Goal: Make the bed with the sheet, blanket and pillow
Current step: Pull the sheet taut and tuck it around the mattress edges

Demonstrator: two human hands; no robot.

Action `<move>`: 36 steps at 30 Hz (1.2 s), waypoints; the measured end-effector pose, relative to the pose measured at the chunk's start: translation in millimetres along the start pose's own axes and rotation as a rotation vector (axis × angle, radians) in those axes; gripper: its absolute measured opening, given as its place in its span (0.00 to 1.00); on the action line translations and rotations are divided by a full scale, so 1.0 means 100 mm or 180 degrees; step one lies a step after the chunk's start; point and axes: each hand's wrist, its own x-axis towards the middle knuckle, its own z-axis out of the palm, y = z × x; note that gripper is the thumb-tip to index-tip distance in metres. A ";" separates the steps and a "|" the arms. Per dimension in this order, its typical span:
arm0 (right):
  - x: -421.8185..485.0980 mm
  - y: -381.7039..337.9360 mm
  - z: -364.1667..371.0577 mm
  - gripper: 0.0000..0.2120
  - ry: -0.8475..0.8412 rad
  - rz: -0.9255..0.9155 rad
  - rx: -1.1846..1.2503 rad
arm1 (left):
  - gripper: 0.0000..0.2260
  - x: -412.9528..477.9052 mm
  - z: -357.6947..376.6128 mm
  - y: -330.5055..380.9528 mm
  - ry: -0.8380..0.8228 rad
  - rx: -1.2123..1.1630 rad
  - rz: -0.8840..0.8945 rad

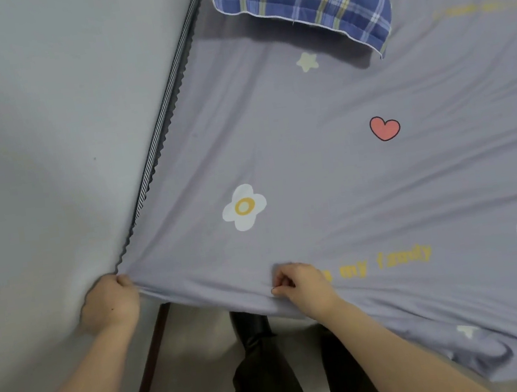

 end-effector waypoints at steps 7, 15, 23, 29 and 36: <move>-0.03 0.05 0.07 0.05 0.0155 -0.0119 0.0252 | 0.09 0.14 0.10 0.26 -0.0582 -0.2677 -0.1770; -0.06 0.15 0.03 0.13 0.0029 -0.0411 0.0287 | 0.19 0.10 0.19 0.33 -0.0841 -0.3995 -0.1839; -0.48 0.58 0.03 0.33 0.0426 -0.0941 -0.0824 | 0.19 -0.40 0.25 0.25 -0.0662 -0.2237 -0.0014; -1.07 1.33 -0.20 0.46 0.1199 -0.0022 -0.1474 | 0.25 -1.37 0.43 0.29 -0.0726 -0.0420 0.2350; -1.73 2.30 -0.29 0.41 0.1759 0.1181 -0.1509 | 0.08 -2.33 0.78 0.51 -0.1437 0.0388 0.3691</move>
